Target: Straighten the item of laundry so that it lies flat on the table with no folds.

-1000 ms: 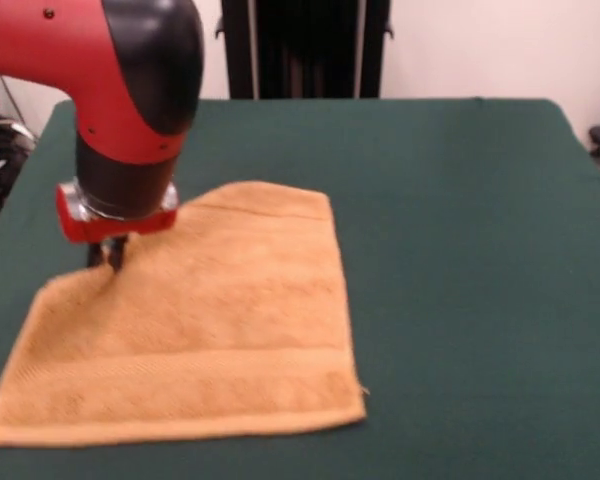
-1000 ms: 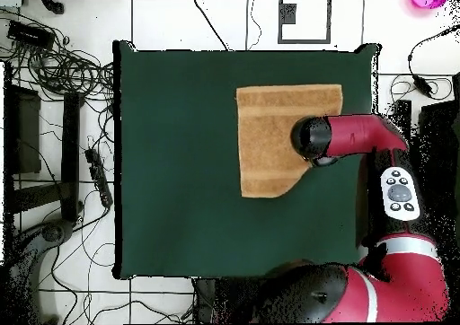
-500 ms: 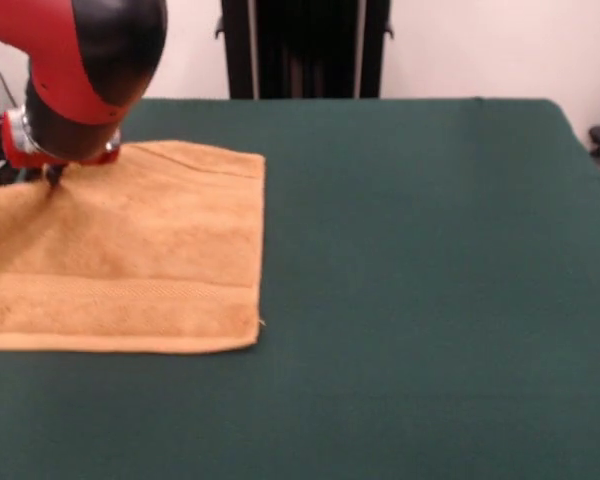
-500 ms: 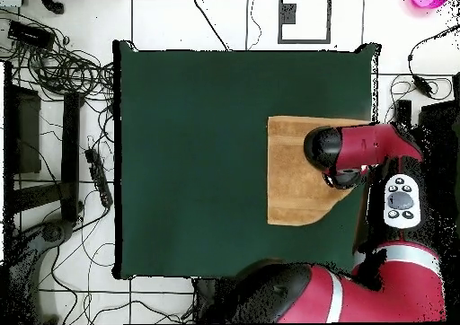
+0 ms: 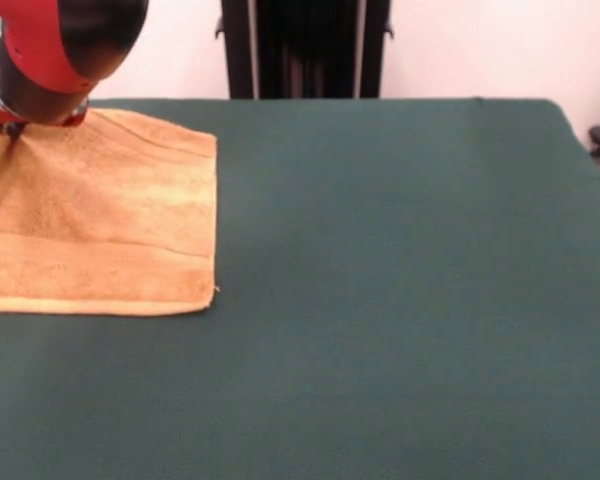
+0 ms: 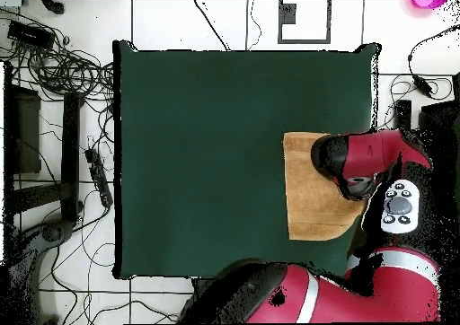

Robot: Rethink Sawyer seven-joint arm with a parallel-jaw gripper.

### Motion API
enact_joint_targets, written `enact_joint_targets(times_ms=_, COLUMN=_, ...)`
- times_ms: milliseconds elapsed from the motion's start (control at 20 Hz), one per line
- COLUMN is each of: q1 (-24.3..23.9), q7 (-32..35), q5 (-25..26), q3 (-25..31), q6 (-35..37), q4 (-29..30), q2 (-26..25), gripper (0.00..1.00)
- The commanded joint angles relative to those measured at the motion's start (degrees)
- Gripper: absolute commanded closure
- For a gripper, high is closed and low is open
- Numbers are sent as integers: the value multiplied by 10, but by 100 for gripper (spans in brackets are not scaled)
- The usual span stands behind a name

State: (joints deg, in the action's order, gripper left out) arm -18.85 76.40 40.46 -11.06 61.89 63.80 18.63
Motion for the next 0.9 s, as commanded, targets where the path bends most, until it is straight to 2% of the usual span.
enact_joint_targets(times_ms=50, q1=26, q7=167, q5=5, q3=-21, q6=8, q4=30, q2=-58, gripper=100)
enact_joint_targets(times_ms=900, q1=30, q7=164, q5=-9, q3=-40, q6=-8, q4=-4, q2=-101, gripper=100)
